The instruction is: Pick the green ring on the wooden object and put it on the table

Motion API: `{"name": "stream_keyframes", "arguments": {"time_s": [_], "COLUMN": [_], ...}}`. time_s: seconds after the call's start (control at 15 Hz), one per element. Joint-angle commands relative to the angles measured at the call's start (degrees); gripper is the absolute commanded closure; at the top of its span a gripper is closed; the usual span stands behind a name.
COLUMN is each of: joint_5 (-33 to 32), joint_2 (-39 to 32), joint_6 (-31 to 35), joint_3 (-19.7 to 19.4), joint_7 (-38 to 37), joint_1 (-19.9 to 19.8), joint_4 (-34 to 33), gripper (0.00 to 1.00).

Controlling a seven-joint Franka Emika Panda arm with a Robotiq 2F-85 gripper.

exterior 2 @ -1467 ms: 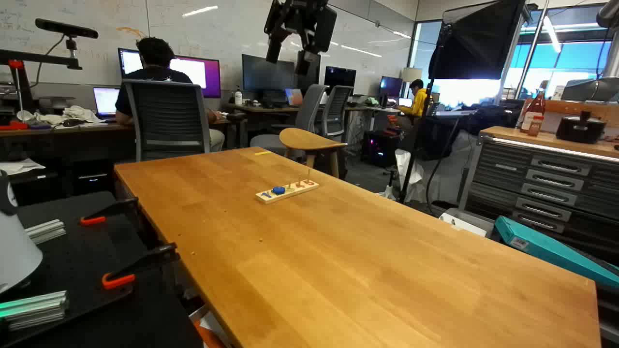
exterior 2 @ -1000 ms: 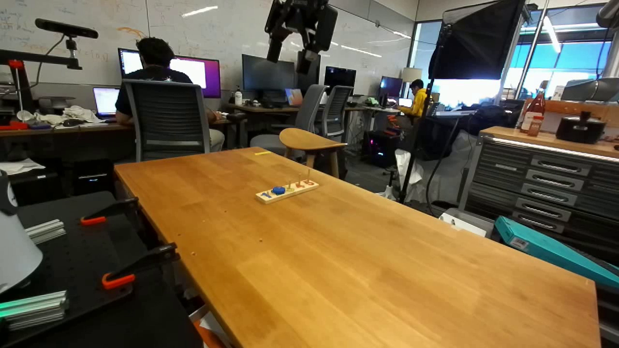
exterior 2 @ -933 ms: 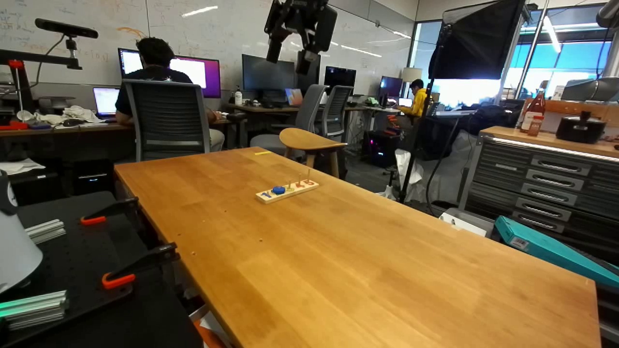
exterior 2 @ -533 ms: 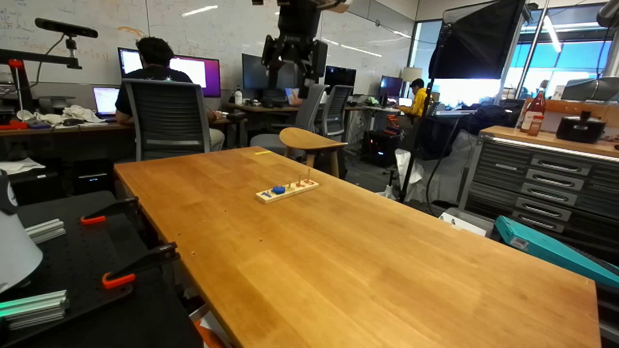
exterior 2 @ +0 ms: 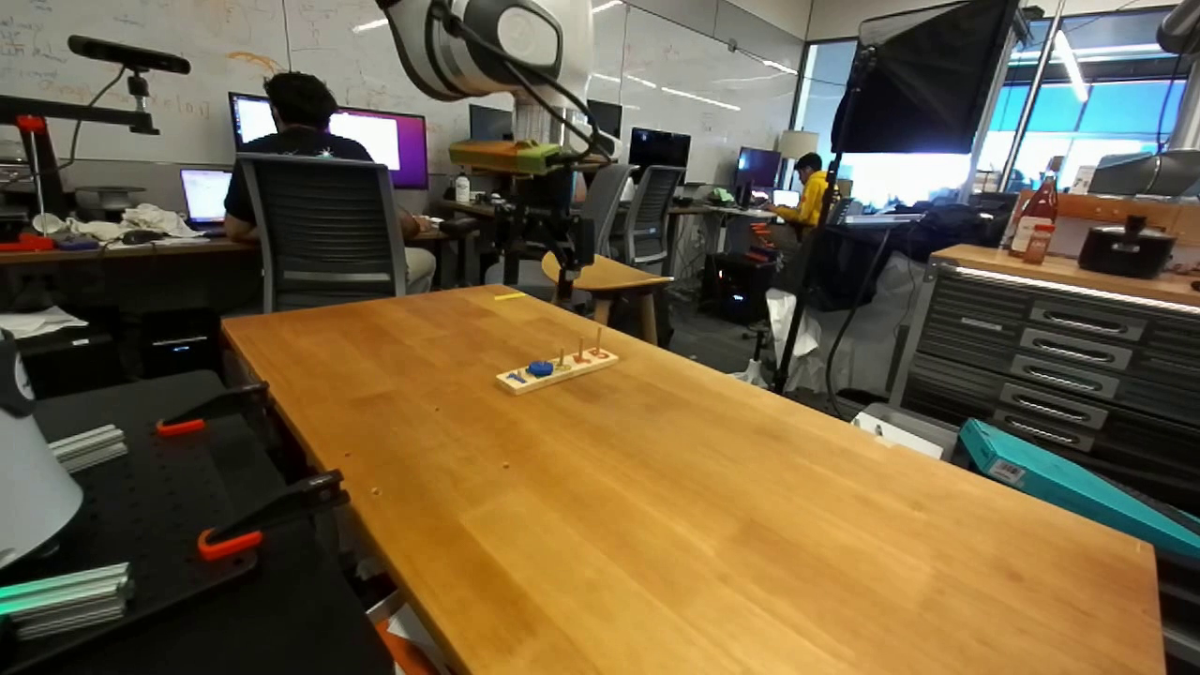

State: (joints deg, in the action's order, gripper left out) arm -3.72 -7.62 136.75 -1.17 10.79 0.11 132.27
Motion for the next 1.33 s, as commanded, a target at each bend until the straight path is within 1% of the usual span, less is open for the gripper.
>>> {"name": "stream_keyframes", "arguments": {"time_s": [0.0, 0.27, 0.47, 0.87, 1.27], "joint_5": [-1.3, 1.5, 3.0, 4.0, 3.0], "joint_2": [-8.5, -15.4, -19.1, -23.6, -25.8], "joint_6": [6.6, 13.2, 16.2, 18.8, 20.3], "joint_3": [0.8, 2.2, 3.6, 5.4, 4.8], "joint_7": [-4.6, -5.2, -5.6, -6.8, -8.5], "joint_1": [0.8, 0.7, 0.7, 1.4, 2.7], "joint_4": [-2.9, -4.7, -6.5, -9.5, -11.3], "gripper": [0.00, 0.00, 0.00, 0.00, 0.00]}}
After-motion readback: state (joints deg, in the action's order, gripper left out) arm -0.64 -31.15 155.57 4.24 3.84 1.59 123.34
